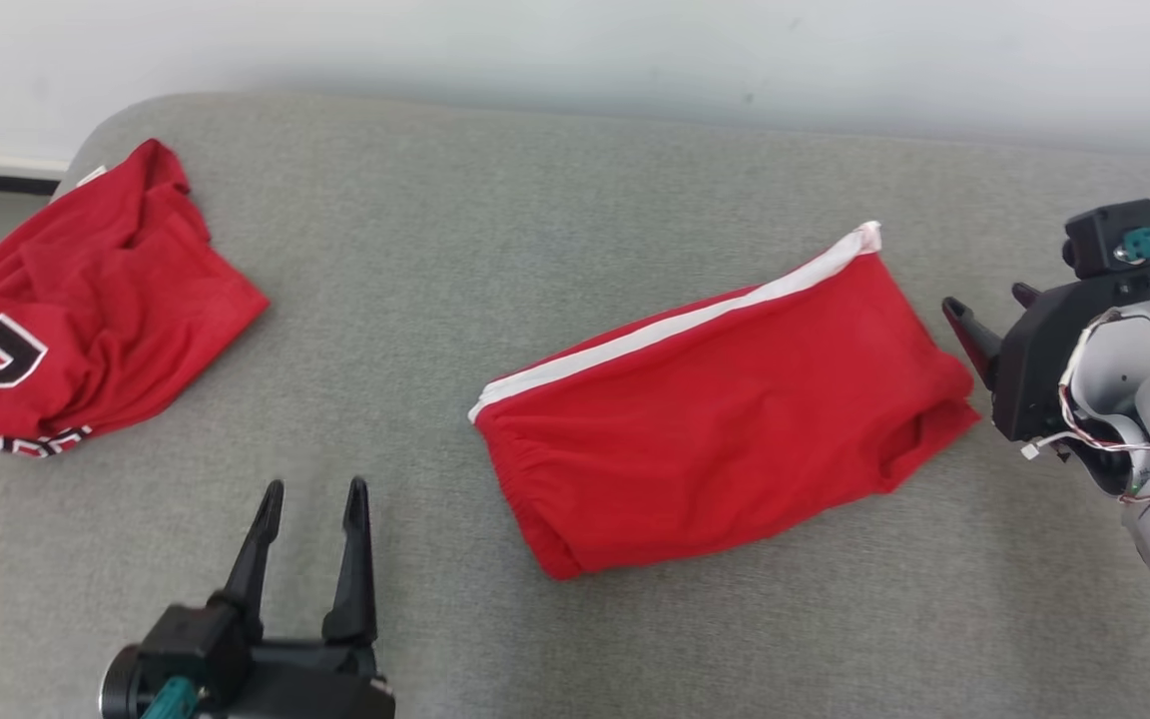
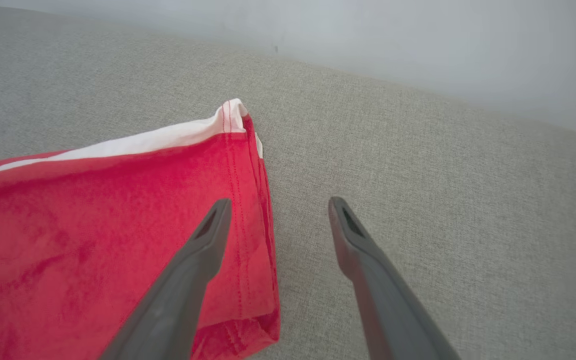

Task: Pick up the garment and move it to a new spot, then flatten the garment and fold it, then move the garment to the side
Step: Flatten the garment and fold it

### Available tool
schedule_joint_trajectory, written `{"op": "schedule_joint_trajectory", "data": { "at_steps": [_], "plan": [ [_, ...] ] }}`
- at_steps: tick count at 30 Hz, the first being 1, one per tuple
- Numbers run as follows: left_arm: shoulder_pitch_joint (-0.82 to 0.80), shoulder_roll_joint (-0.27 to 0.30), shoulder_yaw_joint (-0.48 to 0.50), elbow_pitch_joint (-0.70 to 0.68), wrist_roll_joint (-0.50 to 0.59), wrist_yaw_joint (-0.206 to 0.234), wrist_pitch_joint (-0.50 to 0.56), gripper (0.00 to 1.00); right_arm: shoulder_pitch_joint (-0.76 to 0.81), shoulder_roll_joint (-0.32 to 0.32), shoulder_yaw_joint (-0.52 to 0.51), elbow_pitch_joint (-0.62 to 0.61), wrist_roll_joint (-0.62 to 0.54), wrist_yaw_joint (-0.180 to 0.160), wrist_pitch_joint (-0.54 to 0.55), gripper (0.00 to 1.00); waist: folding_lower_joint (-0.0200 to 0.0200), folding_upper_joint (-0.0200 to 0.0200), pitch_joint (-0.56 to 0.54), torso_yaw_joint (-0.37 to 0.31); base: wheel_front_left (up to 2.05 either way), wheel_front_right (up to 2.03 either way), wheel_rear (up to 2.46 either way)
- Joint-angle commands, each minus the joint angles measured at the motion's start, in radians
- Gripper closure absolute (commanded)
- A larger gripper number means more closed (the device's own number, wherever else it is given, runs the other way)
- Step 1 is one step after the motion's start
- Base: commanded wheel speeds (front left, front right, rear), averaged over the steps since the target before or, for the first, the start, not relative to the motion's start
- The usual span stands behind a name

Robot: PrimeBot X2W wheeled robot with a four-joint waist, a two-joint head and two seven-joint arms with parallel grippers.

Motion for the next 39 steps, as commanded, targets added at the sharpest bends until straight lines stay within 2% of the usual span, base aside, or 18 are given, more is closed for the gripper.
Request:
{"op": "schedule_joint_trajectory", "data": {
  "at_steps": [1,14,19,23,25,26,32,39],
  "plan": [
    [0.019,-0.001,0.005,-0.002,0.007,-0.002,-0.003,0.00,0.011,-0.001,-0.007,0.005,0.011,-0.003,0.003,0.00,0.0002,0.0001,0.011,0.016,0.00,0.00,0.00],
    [0.069,0.000,0.028,-0.085,0.084,0.006,-0.003,0.00,0.003,0.002,-0.066,0.065,0.017,-0.003,0.077,0.00,0.0002,0.0001,0.083,0.091,0.00,0.00,0.00],
    [0.087,0.000,0.036,-0.118,0.109,0.001,-0.003,0.00,0.009,0.028,-0.087,0.112,-0.002,-0.003,0.128,0.00,0.0002,0.0001,0.106,0.103,0.00,0.00,0.00],
    [0.090,-0.001,0.034,-0.118,0.089,-0.002,-0.003,0.00,0.030,0.061,-0.089,0.137,-0.001,-0.002,0.192,0.00,0.0002,0.0001,0.108,0.101,0.00,0.00,0.00],
    [0.085,-0.001,0.029,-0.120,0.083,-0.002,-0.003,0.00,0.038,0.065,-0.079,0.123,-0.007,0.000,0.206,0.96,0.0002,0.0001,0.108,0.097,0.00,0.00,0.00],
    [0.083,0.000,0.026,-0.118,0.080,-0.002,-0.003,0.00,0.043,0.064,-0.076,0.117,-0.009,0.000,0.211,1.00,0.0002,0.0001,0.107,0.094,0.00,0.00,0.00],
    [0.082,-0.001,0.019,-0.110,0.080,-0.001,-0.003,0.00,0.058,0.034,-0.077,0.087,-0.034,-0.002,0.199,1.00,0.0002,0.0001,0.097,0.076,0.00,0.00,0.00],
    [0.075,0.000,0.010,-0.099,0.066,-0.004,-0.003,0.00,0.087,-0.007,-0.124,0.074,-0.064,-0.003,0.166,1.00,0.0002,0.0001,0.064,0.039,0.00,0.00,0.00]
  ]
}}
